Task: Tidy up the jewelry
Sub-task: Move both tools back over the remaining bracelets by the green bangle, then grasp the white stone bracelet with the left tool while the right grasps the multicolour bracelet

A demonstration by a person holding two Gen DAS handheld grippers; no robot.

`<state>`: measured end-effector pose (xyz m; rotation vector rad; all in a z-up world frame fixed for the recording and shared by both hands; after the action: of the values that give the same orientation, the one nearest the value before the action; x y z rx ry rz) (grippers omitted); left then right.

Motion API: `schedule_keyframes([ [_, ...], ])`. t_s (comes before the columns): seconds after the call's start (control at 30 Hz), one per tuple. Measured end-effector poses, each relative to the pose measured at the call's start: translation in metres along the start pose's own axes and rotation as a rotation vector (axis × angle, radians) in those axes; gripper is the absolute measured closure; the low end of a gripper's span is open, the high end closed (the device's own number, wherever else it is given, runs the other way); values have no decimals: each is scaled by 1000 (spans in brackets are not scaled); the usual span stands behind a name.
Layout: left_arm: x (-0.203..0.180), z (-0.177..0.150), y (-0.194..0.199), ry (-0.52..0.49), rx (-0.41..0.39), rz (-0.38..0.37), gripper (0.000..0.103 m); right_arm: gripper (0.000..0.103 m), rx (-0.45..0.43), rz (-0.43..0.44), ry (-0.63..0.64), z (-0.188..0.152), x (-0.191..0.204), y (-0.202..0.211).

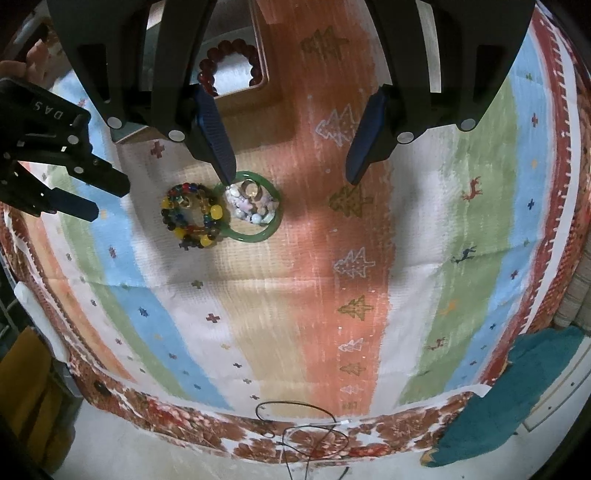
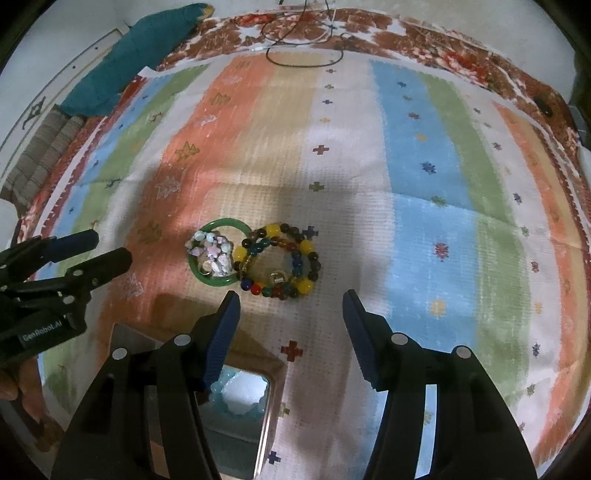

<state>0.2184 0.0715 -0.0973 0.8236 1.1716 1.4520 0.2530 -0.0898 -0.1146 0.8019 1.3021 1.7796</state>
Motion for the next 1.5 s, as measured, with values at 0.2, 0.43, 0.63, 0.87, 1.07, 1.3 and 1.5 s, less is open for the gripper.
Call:
schedule_keyframes([
  [0.2,6,8,-22,11,42,-9,41,45,24,-11,-6,9,0,-13],
  [0.43,9,16,-38,10,70,-12,41,45,46,-21,-1,19,1,-25],
  [0.63,7,22,-48,-8,86,-7,41,46,71,-29,1,24,2,-38],
  [0.87,6,29,-58,-16,102,-8,41,52,99,-11,7,28,6,-48],
  [1.07,5,35,-67,-27,119,-9,43,61,123,-21,2,31,5,-58],
  [1.3,2,40,-76,-38,136,-12,44,69,150,-25,3,33,4,-68],
  [1.5,-5,38,-90,-68,166,4,52,76,177,-40,11,35,7,-80],
])
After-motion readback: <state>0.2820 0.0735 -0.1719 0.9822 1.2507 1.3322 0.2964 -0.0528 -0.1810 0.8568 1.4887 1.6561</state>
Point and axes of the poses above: each gripper's, at about its wrist camera, not at the fingertips, and y roughly against the way its jaws point, x to its left, z to its top, the point moved 2 cm from there along -y, roughly the way its jaws point, and after that the axes turned 7 degrees about x, right-handed, at the moved point
